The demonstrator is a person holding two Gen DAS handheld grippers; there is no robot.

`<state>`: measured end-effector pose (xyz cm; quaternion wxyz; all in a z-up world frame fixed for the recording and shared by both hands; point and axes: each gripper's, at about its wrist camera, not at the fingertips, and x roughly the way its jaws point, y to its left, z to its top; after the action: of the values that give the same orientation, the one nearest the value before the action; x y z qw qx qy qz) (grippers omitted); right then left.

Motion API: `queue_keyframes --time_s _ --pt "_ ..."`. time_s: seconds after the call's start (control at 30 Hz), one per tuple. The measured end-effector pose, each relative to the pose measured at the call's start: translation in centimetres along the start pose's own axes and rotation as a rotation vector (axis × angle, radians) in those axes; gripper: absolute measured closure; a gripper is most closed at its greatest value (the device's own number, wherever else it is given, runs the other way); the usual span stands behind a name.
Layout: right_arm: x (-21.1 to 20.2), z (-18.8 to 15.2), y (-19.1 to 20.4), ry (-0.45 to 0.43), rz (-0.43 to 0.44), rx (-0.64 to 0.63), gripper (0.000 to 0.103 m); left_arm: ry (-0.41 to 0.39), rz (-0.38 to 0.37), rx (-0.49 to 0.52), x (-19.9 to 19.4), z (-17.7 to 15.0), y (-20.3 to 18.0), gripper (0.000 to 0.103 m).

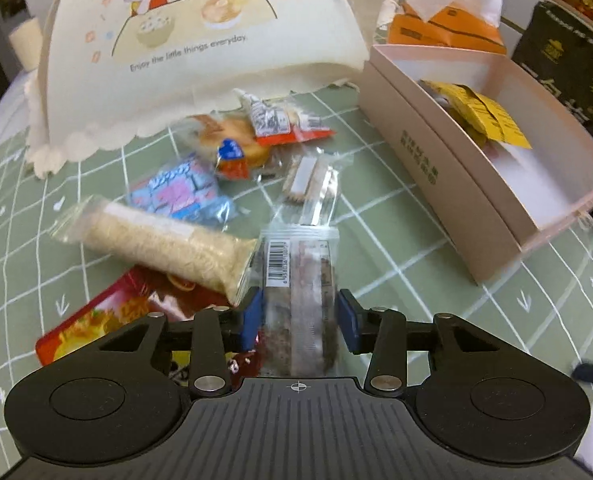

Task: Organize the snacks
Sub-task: 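Grasp the clear dark-snack packet with left tool while right grasps the rice-stick packet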

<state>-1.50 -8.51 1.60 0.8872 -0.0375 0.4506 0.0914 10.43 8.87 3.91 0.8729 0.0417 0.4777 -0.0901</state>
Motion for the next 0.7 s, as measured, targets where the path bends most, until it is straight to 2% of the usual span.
queue_keyframes --time_s 0.1,0.23,0.33,0.5,0.53,0.57,0.7 --pt "-0.5 0.0 0.4 -0.02 0.01 -0.011 0.029 0.0 -0.044 -0.026 -1.7 -1.6 1.4 0.06" --pt "-1.7 0.4 1.0 -0.049 0.072 -0.015 0.029 -0.001 -0.064 -0.076 -4.0 -4.4 3.7 0.061" --pt "-2.1 1.9 1.9 -0.074 0.117 -0.055 0.029 -0.011 -0.11 -0.141 -6.3 -7.0 5.6 0.061" --pt "-1.6 7.3 4.7 -0.099 0.202 -0.102 0.027 -0.019 -0.137 -0.236 -9.7 -10.8 7.2 0.061" --pt "-1.0 8.8 5.6 -0.099 0.213 -0.103 0.02 -0.015 -0.143 -0.25 -10.1 -11.5 7.4 0.061" --pt "-0.1 10.2 6.6 -0.093 0.219 -0.11 0.016 -0.012 -0.149 -0.262 -10.6 -12.2 7.6 0.061" --pt "4.3 15.4 12.1 -0.093 0.185 -0.208 0.017 -0.001 -0.165 -0.296 -11.5 -14.1 8.1 0.061"
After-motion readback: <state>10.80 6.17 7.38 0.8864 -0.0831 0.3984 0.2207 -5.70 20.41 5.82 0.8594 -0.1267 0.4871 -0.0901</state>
